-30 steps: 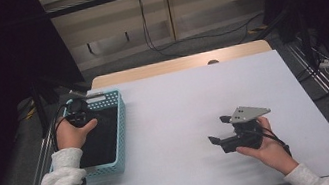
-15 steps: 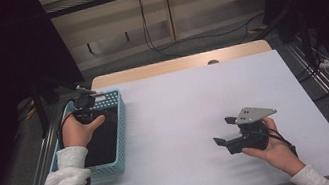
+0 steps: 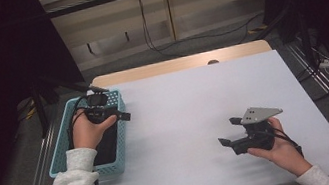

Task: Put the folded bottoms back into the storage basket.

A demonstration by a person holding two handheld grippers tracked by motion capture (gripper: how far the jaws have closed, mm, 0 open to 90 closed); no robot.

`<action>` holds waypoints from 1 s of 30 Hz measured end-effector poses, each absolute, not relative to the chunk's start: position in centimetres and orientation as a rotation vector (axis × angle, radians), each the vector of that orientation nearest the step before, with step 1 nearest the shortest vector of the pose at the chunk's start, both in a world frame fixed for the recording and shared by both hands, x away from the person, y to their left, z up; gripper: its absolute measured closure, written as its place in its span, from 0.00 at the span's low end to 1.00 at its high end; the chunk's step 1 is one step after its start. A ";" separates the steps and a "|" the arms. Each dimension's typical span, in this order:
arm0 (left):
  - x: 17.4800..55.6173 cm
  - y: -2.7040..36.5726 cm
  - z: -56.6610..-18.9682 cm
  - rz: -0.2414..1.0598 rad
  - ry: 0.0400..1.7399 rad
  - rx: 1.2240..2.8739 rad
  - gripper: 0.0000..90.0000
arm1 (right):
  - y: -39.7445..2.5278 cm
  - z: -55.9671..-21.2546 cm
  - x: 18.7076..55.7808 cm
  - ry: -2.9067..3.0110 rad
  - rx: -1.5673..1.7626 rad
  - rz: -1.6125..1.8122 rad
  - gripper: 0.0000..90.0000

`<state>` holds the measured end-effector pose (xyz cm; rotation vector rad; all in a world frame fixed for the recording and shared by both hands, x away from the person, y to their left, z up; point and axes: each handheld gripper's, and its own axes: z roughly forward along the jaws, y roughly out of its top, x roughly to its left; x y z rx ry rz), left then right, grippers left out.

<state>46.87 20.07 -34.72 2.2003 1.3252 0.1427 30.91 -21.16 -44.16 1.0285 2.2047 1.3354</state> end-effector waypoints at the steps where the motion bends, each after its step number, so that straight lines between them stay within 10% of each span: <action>1: 46.9 20.1 -34.7 0.143 1.325 2.200 0.34 | -21.2 -44.2 30.9 2.205 1.029 1.335 0.21; 30: 45.1 16.1 -36.3 0.057 1.194 2.222 0.29 | -23.5 -44.7 30.0 2.226 1.061 1.299 0.21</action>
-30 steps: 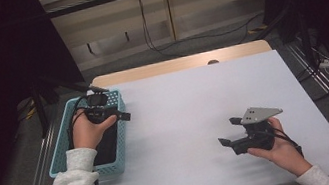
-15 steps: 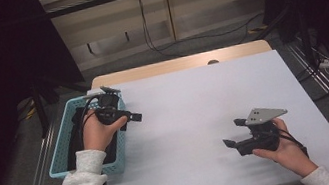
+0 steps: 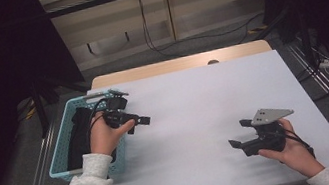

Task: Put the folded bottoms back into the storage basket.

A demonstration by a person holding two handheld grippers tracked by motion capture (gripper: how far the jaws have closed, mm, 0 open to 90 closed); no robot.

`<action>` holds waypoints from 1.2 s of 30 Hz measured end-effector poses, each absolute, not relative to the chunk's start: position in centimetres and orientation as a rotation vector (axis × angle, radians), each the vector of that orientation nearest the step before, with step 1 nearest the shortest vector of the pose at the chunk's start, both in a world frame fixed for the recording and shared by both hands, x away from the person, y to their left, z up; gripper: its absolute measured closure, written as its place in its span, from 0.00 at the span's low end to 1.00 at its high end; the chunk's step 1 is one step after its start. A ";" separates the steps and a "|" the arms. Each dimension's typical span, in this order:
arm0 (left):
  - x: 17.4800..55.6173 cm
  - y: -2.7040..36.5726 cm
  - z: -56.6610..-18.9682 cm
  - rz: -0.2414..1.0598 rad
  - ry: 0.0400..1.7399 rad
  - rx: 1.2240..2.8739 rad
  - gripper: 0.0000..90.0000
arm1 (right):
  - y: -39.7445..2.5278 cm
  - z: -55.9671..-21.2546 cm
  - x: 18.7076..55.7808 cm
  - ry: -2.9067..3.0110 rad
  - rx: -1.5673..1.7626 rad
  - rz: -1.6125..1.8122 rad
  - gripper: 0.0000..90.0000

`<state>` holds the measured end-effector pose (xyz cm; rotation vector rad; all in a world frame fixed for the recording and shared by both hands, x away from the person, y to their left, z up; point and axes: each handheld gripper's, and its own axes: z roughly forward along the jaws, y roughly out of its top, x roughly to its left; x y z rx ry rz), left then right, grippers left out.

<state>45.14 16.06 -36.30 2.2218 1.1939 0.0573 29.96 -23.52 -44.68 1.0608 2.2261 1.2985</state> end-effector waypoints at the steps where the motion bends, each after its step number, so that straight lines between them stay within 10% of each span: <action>1: 45.1 16.0 -36.3 0.053 1.190 2.221 0.29 | -23.6 -44.7 29.9 2.226 1.062 1.296 0.21; 36: 42.2 14.5 -39.6 -0.005 1.054 2.245 0.19 | -25.9 -44.9 29.0 2.218 1.098 1.267 0.21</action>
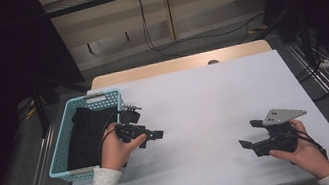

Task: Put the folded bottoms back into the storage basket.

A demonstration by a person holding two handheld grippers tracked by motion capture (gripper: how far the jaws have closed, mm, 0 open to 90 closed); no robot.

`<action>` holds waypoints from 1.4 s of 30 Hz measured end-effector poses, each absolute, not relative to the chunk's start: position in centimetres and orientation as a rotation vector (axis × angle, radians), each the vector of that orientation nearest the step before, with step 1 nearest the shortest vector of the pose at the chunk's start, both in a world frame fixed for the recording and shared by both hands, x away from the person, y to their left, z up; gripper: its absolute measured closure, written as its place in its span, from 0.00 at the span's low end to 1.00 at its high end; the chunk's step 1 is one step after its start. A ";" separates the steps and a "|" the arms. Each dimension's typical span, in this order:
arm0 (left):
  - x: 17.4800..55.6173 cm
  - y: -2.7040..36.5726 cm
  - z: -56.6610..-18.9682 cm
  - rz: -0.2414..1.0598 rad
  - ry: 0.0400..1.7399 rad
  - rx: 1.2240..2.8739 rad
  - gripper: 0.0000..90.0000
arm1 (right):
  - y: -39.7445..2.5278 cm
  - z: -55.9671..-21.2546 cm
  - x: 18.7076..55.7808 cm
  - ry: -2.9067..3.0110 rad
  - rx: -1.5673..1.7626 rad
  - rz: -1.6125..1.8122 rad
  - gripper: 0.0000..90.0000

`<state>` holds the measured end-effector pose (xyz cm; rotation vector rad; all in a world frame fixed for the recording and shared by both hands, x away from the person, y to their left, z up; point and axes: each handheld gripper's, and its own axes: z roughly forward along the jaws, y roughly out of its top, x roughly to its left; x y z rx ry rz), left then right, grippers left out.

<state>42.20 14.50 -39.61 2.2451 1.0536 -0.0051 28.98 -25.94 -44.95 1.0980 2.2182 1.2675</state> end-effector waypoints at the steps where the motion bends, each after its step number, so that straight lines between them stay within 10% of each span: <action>1: 42.1 14.5 -39.6 -0.009 1.045 2.250 0.19 | -26.0 -45.0 29.0 2.218 1.097 1.265 0.21; 42: 39.6 15.2 -42.6 -0.048 0.977 2.206 0.16 | -27.1 -45.2 28.4 2.215 1.117 1.229 0.20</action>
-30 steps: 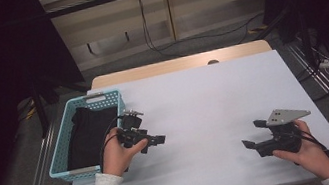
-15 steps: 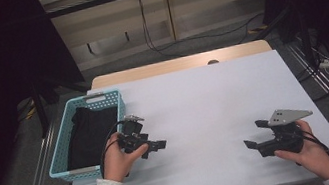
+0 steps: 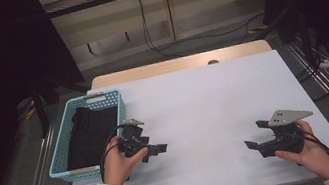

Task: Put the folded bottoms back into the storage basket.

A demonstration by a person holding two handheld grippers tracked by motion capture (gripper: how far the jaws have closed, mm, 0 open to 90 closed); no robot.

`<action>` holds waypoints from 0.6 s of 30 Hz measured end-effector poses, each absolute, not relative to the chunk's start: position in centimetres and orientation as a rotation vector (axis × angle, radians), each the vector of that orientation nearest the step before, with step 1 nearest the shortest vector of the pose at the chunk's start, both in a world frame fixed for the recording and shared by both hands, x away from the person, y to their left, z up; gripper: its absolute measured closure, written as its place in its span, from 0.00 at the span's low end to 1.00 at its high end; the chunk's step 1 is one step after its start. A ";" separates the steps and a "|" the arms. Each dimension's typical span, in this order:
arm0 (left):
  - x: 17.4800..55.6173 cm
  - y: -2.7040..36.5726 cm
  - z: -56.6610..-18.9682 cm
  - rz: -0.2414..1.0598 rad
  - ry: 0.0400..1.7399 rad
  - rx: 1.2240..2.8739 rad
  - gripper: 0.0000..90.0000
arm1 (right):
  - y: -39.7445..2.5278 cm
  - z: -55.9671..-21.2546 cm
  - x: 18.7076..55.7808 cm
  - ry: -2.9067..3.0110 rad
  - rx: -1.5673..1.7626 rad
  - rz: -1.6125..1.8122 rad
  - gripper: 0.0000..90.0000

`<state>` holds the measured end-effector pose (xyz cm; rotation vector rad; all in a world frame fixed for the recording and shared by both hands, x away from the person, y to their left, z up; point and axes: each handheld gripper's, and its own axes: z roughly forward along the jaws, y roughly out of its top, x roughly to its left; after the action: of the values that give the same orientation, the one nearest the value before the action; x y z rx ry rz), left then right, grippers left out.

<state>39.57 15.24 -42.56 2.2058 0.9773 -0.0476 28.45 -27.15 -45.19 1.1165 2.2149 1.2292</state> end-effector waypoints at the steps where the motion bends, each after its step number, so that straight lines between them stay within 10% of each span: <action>1: 39.5 15.2 -42.6 -0.050 0.977 2.202 0.16 | -27.2 -45.2 28.4 2.213 1.117 1.230 0.20; 18: 38.9 15.9 -43.1 -0.048 0.930 2.188 0.15 | -27.4 -45.1 28.2 2.209 1.121 1.230 0.20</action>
<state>38.86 15.93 -43.11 2.1883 0.9300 -0.0482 28.20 -27.44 -45.09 1.1209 2.2091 1.2302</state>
